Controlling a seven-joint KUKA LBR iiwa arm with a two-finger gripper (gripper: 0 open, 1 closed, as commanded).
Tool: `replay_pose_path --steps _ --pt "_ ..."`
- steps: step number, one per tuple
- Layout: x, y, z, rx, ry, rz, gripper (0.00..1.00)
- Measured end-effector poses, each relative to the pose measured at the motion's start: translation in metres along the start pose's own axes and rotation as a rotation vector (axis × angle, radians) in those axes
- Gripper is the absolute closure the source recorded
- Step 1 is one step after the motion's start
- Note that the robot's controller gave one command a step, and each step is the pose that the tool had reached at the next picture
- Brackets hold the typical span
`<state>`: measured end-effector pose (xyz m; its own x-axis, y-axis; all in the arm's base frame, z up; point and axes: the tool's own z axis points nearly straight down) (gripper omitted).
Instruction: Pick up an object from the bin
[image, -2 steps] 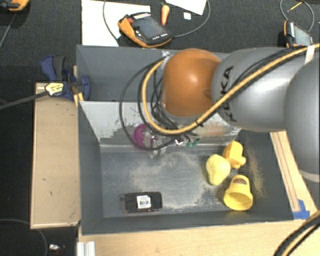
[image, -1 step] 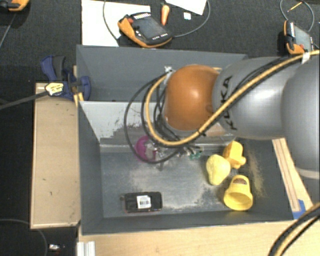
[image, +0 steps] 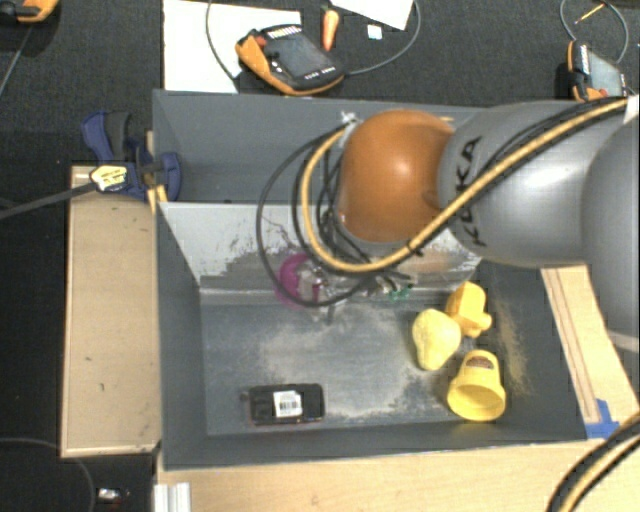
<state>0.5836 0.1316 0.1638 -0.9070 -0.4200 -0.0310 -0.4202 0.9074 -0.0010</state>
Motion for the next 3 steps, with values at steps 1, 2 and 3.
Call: replay_pose_path --steps 1,2,3 --pt "0.004 0.001 0.001 -0.002 0.005 -0.012 1.00" --pt "0.042 -0.031 -0.027 -0.001 0.003 -0.374 1.00" --pt "0.045 -0.040 0.032 -0.004 0.004 -0.199 1.00"
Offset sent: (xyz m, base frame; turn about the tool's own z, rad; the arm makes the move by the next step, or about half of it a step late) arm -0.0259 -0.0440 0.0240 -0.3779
